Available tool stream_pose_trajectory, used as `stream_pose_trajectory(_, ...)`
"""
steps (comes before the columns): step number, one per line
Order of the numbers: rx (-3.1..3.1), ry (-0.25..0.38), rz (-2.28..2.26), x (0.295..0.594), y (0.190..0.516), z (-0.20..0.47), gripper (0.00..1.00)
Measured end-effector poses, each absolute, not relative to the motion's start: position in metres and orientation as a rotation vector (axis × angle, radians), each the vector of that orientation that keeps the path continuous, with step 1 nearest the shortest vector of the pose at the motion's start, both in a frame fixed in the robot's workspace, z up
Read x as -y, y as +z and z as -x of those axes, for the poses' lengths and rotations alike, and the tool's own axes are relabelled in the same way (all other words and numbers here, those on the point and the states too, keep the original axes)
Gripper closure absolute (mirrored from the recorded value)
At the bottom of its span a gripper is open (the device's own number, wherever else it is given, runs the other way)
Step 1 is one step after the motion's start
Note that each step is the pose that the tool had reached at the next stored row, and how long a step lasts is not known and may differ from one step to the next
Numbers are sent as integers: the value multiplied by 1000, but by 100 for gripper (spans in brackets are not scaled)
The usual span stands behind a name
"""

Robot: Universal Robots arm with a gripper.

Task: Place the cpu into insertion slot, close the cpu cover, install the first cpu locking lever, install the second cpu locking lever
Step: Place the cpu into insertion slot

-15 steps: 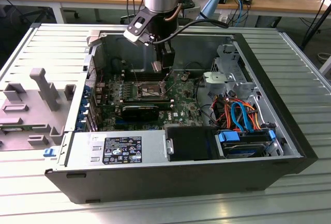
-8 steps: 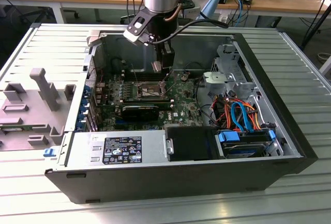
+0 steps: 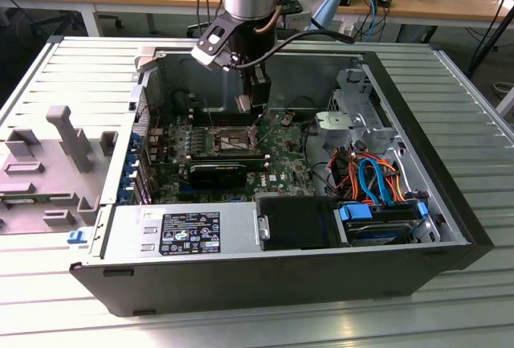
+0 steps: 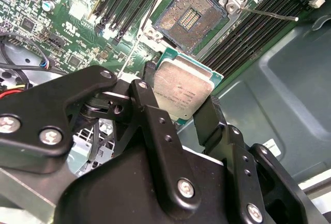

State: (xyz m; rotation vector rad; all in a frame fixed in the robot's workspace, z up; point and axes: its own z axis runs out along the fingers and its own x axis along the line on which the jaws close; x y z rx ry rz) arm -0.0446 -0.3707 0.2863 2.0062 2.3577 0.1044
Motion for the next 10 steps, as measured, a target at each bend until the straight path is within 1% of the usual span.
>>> stream_pose_trajectory(10, -2344, 104, -2021, 371, 286, 45, 46)
